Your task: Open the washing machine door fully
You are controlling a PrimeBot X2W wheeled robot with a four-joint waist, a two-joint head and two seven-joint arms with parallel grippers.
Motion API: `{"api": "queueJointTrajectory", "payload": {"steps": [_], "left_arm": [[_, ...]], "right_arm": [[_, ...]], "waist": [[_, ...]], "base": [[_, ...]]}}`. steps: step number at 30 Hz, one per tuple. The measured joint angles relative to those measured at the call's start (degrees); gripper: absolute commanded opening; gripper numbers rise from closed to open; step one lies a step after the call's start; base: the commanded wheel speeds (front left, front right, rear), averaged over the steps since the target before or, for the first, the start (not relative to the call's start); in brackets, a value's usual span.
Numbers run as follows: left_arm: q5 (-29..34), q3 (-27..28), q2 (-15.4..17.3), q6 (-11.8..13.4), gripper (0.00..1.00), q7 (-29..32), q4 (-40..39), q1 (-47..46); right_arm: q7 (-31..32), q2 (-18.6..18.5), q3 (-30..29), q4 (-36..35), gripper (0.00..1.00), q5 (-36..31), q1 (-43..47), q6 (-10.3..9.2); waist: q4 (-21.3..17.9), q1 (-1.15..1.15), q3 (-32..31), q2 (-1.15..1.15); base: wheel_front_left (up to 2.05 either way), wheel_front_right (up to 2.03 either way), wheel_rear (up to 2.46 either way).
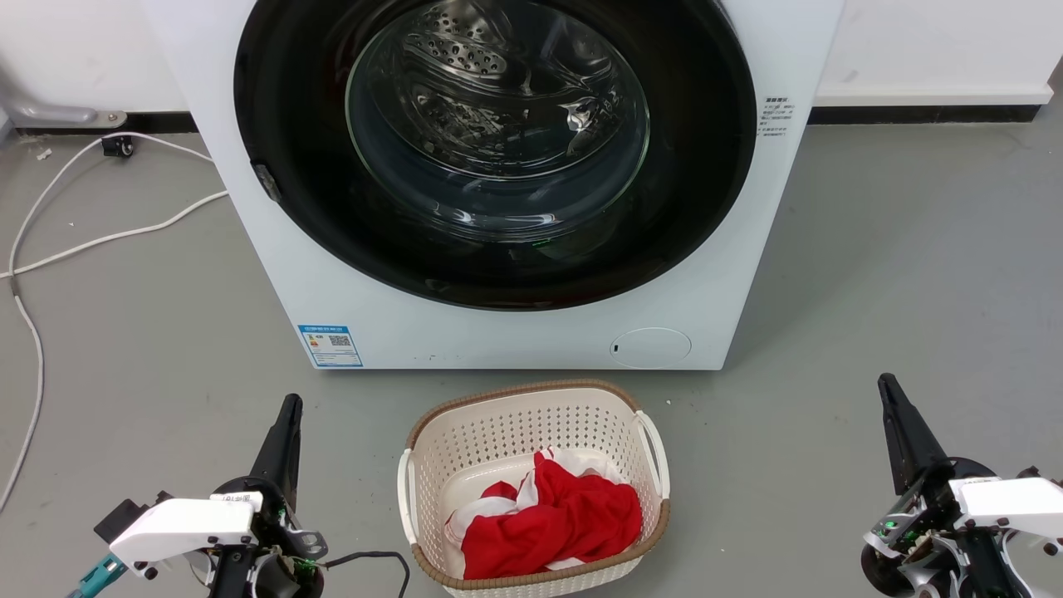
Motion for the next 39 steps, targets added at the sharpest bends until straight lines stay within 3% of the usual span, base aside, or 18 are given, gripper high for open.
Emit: {"api": "queueJointTrajectory", "payload": {"steps": [16, 17, 29, 39], "left_arm": [[0.0, 0.0, 0.0, 0.0, 0.0, 0.0, 0.0, 0.0], [0.0, -0.1, 0.0, 0.0, 1.0, 0.0, 0.3, 0.1], [4.3, -2.4, -0.2, 0.1, 1.0, -3.3, -0.6, 1.4], [16.5, -2.6, -0.2, 0.1, 1.0, -5.9, -3.9, 1.2]], "right_arm": [[0.0, 0.0, 0.0, 0.0, 0.0, 0.0, 0.0, 0.0], [0.0, 0.0, 0.0, 0.3, 1.0, 0.0, 0.2, 0.01], [-3.4, 0.1, 1.0, -1.0, 1.0, -2.7, 2.7, -0.01], [-5.9, 0.1, 0.2, -5.3, 1.0, -21.2, 2.7, -0.01]], "waist": [[0.0, 0.0, 0.0, 0.0], [0.0, 0.0, 0.0, 0.0], [0.0, 0.0, 0.0, 0.0], [0.1, 0.0, 0.2, 0.0]], "base": [[0.0, 0.0, 0.0], [0.0, 0.0, 0.0], [0.0, 0.0, 0.0], [0.0, 0.0, 0.0]]}}
